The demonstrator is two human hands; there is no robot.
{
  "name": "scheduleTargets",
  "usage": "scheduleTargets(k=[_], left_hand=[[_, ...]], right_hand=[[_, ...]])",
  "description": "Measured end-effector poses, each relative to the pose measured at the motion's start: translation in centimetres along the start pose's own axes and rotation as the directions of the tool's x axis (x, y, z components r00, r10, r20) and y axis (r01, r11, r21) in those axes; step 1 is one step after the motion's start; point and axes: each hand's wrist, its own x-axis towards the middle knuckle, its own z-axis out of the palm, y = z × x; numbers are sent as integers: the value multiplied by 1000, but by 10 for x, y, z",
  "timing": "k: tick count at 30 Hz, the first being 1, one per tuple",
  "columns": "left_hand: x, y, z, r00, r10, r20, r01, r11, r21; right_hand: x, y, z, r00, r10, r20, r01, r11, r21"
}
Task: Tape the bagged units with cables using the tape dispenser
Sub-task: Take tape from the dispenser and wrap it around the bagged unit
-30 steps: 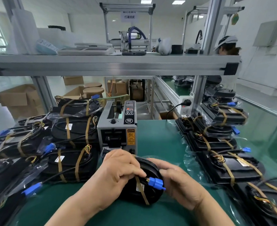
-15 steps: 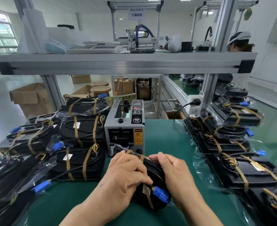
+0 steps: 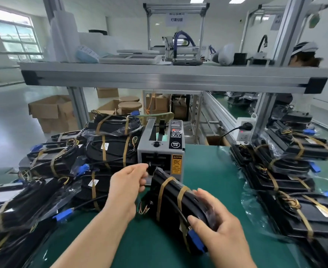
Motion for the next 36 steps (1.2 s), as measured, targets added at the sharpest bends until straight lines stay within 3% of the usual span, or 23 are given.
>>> scheduleTargets(k=[3,9,15,20,22,24,27,30,36], left_hand=[[27,-1,16,973,-229,11,229,971,-64],[49,-3,33,933,-361,13,360,926,-112],[53,-5,48,928,-356,-111,330,922,-201],[37,-2,45,965,-199,-173,156,959,-235],[18,2,32,992,-108,-64,95,979,-179],[-5,7,18,989,-15,149,27,997,-79],[-39,10,10,898,25,439,-104,982,159],[-55,13,14,861,-6,508,-167,941,294],[-60,14,15,844,-4,537,-242,891,385]], right_hand=[[9,-7,2,996,-4,-88,5,1000,13],[14,2,5,982,-23,-190,36,997,67],[10,9,6,984,-37,-174,54,994,97],[7,7,1,992,-26,-124,49,981,187],[6,8,1,994,-33,-108,52,982,180],[5,8,3,993,-46,-108,61,989,137],[6,9,8,993,-51,-108,62,993,98],[6,12,10,990,-57,-129,72,991,117],[4,14,11,994,-39,-98,53,987,149]])
